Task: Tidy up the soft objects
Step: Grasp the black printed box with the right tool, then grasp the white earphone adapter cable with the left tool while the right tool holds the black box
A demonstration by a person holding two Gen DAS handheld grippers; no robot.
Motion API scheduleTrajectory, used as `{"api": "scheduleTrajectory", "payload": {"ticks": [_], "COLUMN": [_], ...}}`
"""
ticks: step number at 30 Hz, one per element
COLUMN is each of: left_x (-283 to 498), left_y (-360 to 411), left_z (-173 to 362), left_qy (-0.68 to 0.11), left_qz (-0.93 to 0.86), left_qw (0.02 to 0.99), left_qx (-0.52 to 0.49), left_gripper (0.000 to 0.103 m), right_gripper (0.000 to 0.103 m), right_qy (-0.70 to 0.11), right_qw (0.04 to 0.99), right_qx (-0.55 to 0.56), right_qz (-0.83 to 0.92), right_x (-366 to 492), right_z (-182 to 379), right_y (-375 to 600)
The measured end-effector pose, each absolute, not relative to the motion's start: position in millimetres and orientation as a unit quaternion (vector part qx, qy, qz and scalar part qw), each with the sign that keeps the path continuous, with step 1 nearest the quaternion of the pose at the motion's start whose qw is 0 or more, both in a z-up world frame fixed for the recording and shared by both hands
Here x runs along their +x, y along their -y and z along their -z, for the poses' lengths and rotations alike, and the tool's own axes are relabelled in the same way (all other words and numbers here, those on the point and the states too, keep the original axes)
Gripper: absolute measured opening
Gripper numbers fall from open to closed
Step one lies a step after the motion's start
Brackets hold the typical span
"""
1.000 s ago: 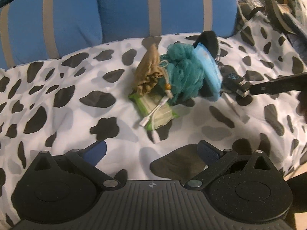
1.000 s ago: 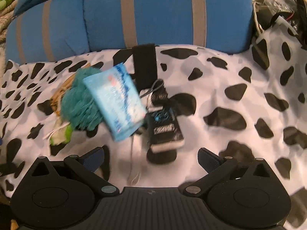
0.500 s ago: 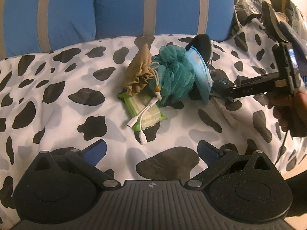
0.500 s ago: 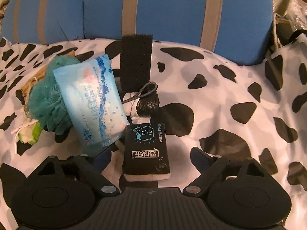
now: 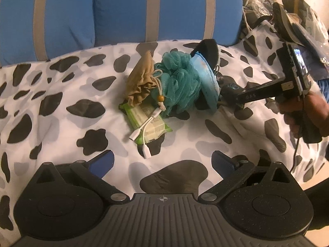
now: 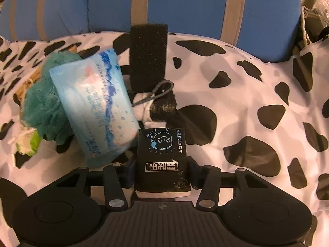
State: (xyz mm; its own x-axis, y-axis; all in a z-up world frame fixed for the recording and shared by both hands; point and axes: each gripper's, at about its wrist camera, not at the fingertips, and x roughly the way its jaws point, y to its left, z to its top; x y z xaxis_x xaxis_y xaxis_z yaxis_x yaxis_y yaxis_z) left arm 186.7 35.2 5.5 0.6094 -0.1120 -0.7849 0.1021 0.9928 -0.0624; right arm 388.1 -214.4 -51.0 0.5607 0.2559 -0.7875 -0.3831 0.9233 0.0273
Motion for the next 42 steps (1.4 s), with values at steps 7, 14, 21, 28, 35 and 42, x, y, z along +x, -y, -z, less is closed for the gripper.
{"api": "scheduleTrajectory", "payload": {"ticks": [7, 14, 21, 28, 35, 42], "left_x": [188.1, 190.4, 206.7, 228.3, 248.3, 263.7], "left_y": [-28.7, -22.6, -36.8, -49.1, -50.5, -54.8], "left_z": [-4.4, -2.9, 7.3, 22.1, 41.4, 58.8], "left_qy": [-0.419, -0.393, -0.403, -0.421, -0.432, -0.466], "left_qz": [0.054, 0.084, 0.075, 0.077, 0.087, 0.103], "left_qw": [0.906, 0.912, 0.909, 0.900, 0.892, 0.875], "left_qx": [0.022, 0.081, 0.079, 0.087, 0.101, 0.085], "left_gripper": [0.103, 0.103, 0.101, 0.091, 0.077, 0.035], "right_gripper": [0.052, 0.052, 0.052, 0.052, 0.052, 0.052], "right_qy": [-0.412, -0.390, -0.371, -0.370, -0.365, -0.368], "right_qw": [0.889, 0.894, 0.901, 0.900, 0.897, 0.895], "right_qx": [-0.074, -0.078, -0.063, -0.035, -0.032, -0.030], "right_qz": [-0.188, -0.205, -0.218, -0.227, -0.246, -0.250], "right_x": [374.5, 350.3, 322.2, 299.3, 285.6, 287.2], "right_z": [29.9, 6.3, -16.4, -26.6, -32.6, -31.8], "right_y": [218.9, 223.9, 234.1, 247.7, 247.4, 246.5]}}
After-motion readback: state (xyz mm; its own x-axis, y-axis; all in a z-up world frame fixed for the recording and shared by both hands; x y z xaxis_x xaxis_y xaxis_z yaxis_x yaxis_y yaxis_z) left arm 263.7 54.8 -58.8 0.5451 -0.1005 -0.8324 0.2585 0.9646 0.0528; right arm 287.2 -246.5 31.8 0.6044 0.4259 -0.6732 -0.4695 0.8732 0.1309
